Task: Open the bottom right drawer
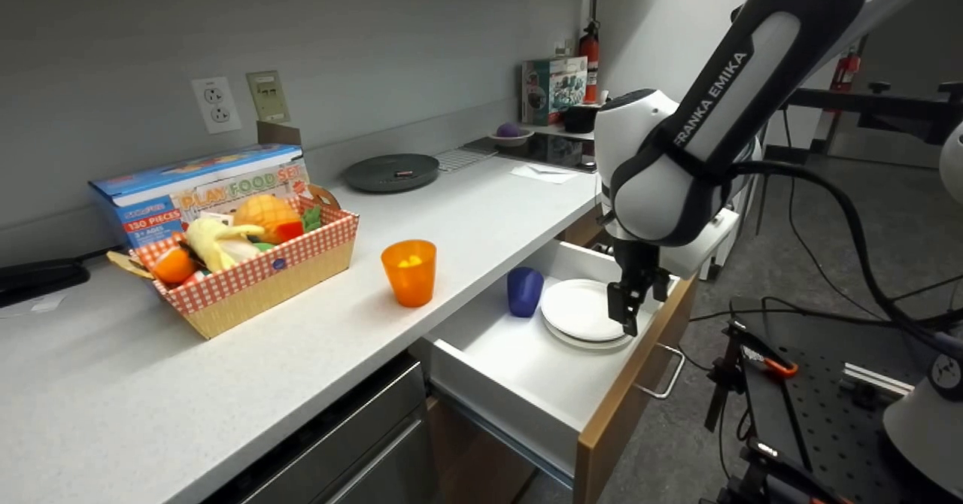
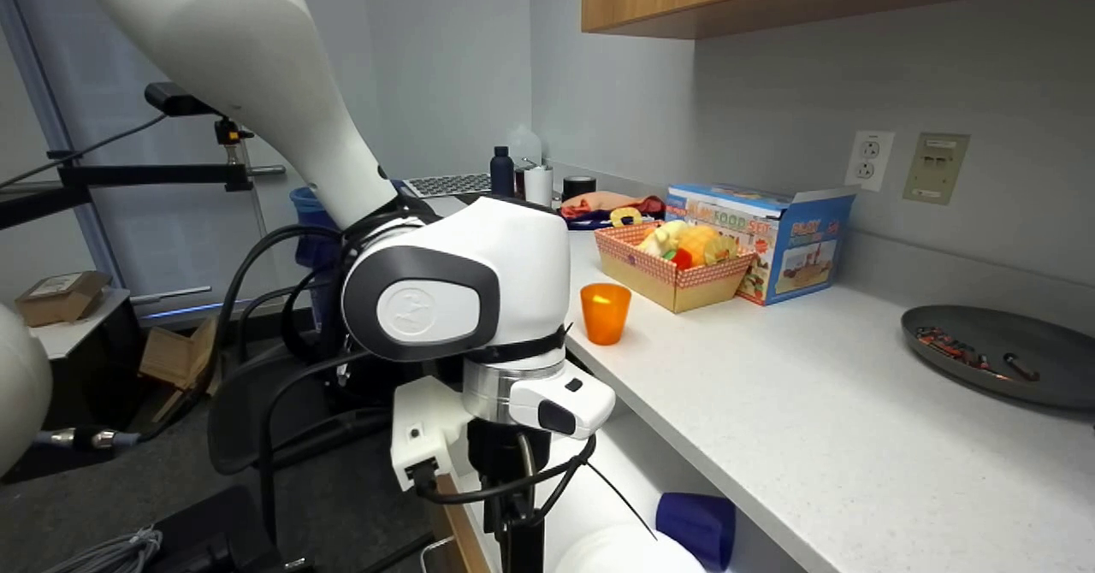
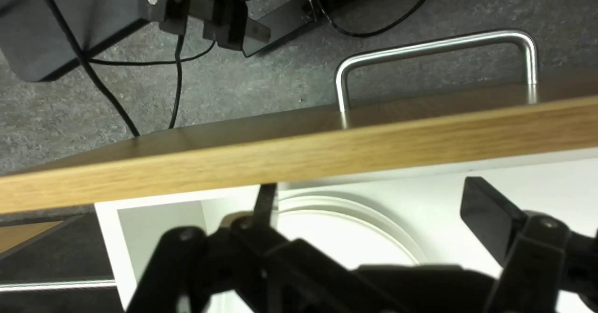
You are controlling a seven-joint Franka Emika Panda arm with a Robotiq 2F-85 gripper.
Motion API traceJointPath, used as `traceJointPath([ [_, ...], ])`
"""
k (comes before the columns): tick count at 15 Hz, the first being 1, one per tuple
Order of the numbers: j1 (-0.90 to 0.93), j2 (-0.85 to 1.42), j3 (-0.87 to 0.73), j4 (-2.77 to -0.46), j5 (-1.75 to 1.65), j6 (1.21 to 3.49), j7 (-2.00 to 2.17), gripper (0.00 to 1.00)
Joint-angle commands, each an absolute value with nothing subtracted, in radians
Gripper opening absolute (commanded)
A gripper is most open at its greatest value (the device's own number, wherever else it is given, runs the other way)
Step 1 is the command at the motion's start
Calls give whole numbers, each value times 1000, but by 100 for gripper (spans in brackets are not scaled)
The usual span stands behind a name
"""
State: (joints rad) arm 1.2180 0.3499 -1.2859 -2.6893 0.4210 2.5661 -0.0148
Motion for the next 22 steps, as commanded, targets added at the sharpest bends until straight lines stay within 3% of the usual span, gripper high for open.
traceJointPath([
  [1, 1335, 316, -1413, -2710, 394, 2528, 4, 100],
  [17, 2187, 490, -2135, -2771, 760, 2673, -154, 100],
  [22, 2210, 562, -2176, -2750, 899, 2640, -207, 100],
])
